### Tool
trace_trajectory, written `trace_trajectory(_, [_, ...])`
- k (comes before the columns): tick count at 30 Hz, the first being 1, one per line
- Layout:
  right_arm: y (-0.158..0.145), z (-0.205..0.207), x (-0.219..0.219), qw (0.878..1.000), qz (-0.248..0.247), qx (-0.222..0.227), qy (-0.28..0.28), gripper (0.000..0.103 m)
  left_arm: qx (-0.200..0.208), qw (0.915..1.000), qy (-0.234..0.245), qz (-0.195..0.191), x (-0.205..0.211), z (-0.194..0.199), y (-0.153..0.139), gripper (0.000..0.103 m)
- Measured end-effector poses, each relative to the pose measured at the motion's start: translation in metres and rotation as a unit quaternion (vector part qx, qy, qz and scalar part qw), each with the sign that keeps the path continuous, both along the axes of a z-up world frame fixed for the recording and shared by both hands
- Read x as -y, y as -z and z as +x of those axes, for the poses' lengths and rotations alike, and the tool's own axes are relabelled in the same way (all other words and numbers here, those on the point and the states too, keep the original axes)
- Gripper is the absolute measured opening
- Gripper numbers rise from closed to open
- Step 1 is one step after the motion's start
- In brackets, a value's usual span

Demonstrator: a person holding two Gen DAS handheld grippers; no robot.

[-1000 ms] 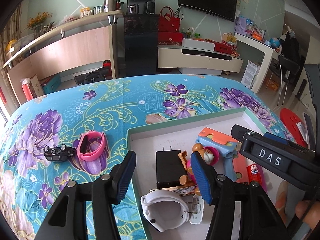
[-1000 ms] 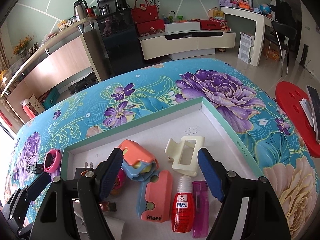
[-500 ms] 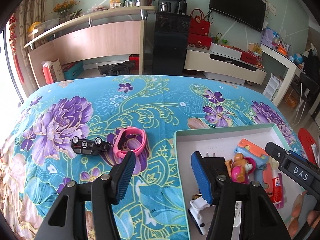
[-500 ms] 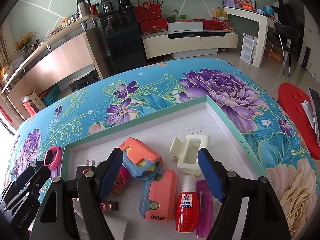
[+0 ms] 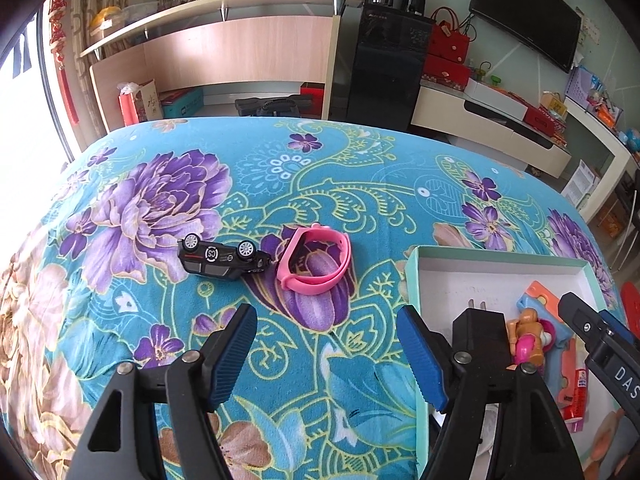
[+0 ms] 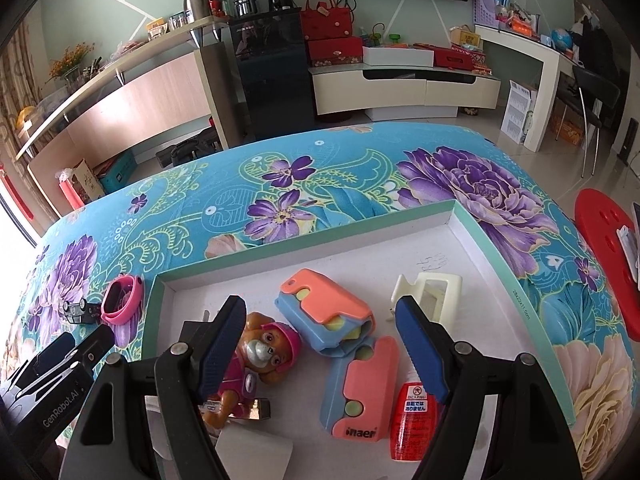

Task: Organize rigid objects
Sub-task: 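Move both open tools back toward the black car and pink band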

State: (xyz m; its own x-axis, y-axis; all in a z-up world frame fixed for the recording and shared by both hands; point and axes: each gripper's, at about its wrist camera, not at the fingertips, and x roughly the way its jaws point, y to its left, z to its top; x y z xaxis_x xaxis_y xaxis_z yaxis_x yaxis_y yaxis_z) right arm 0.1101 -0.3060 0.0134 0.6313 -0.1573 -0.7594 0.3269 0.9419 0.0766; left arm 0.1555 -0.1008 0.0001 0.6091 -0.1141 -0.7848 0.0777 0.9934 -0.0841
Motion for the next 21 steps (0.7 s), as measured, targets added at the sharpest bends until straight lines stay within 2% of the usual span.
trace_trajectory(1, [0.000, 0.001, -0.003, 1.000, -0.005, -0.002, -0.005, 0.079, -0.001, 1.0000, -0.003, 0.001, -0.002, 0.001, 0.001, 0.076])
trace_trajectory(3, [0.002, 0.003, -0.007, 1.000, -0.014, -0.006, -0.011, 0.088, -0.001, 0.9999, -0.009, 0.004, -0.004, 0.001, 0.001, 0.078])
trace_trajectory(6, [0.004, 0.005, -0.009, 1.000, -0.021, -0.011, -0.011, 0.092, 0.004, 0.9997, -0.021, 0.013, -0.008, 0.002, 0.002, 0.102])
trace_trajectory(21, [0.000, 0.004, -0.006, 1.000, -0.028, 0.009, 0.009, 0.093, 0.021, 0.9980, -0.056, 0.021, -0.025, 0.004, 0.001, 0.103])
